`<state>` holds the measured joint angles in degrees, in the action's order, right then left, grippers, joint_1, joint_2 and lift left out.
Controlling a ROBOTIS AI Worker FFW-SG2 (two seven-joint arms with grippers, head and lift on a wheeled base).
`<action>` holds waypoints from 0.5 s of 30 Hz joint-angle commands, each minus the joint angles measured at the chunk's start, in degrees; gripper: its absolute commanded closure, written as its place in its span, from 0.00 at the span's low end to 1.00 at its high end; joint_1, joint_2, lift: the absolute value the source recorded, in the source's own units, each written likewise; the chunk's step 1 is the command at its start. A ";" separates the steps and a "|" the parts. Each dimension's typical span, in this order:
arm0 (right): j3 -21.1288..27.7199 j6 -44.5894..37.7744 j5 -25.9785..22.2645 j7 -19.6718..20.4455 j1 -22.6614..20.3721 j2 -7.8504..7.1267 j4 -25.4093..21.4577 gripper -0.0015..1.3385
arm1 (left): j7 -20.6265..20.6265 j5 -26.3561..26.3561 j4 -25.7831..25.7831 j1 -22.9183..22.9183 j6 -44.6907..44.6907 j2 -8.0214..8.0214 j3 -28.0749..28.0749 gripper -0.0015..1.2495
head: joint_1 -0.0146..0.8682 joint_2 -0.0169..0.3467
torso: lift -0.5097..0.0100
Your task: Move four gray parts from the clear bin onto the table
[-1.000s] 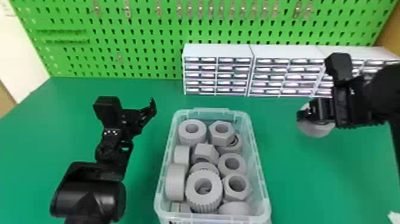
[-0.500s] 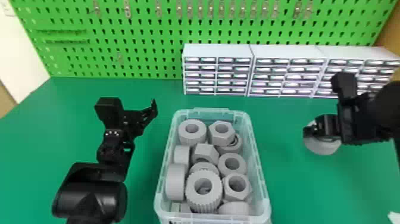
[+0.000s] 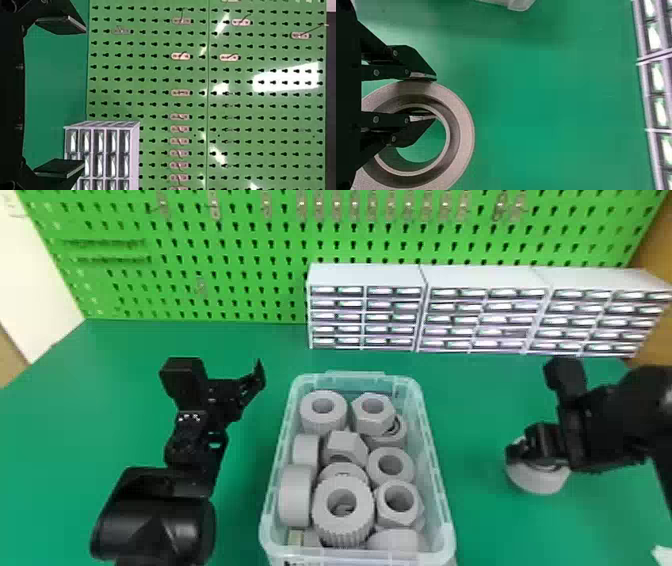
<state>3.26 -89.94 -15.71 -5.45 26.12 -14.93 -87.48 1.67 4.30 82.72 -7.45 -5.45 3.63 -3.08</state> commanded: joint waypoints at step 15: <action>-1.24 6.79 -3.89 0.00 -3.97 -1.06 1.35 0.82 | 0.00 0.00 -0.01 0.41 0.00 -0.46 0.27 0.08 | 0.80 0.24 | 0.88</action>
<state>2.37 -84.32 -19.11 -5.46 22.77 -15.98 -86.13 1.67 4.31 82.70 -7.10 -5.45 3.22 -2.90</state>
